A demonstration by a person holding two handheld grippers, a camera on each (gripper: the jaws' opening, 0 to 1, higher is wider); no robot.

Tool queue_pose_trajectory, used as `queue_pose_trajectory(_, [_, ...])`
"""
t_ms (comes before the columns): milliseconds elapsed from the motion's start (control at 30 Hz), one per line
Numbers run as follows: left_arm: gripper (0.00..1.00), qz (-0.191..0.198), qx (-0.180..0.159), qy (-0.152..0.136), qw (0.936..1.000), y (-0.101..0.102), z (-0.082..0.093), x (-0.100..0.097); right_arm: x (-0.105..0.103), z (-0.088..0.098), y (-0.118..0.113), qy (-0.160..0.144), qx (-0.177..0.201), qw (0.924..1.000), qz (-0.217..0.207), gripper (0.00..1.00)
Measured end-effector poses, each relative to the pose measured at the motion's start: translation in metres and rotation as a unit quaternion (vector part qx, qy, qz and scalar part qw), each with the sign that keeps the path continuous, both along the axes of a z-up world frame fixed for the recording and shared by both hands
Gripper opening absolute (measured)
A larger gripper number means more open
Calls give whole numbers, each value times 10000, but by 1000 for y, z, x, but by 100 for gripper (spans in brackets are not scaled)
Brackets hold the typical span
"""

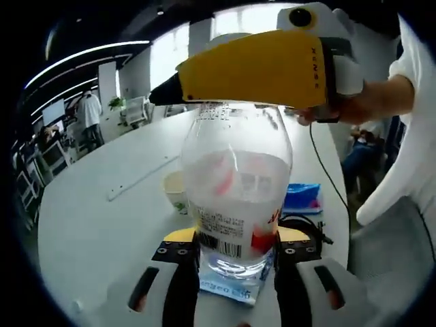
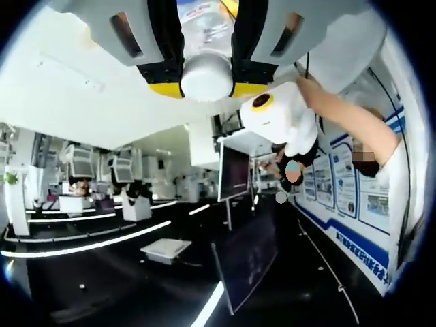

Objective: Arrange the tabletop items into an orderly group along one side of the table until the central work area is clear of visible clutter.

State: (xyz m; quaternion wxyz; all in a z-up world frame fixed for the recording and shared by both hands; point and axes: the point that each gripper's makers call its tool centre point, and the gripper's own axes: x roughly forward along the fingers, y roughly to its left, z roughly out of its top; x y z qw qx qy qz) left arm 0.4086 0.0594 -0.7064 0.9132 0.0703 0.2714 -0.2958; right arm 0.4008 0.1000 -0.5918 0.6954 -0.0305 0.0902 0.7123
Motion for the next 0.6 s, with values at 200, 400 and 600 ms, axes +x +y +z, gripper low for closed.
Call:
queue_pose_trajectory(200, [38, 198, 189, -95, 9996, 17, 3, 20, 13, 2, 14, -343, -17, 9993, -114, 22])
queue_pose_trajectory(400, [37, 290, 264, -63, 9992, 32, 2, 36, 30, 1, 29, -539, -93, 9979, -342, 22])
queue_pose_trajectory(600, [37, 291, 472, -32, 9985, 46, -7, 51, 42, -8, 40, -737, -202, 9959, -484, 22])
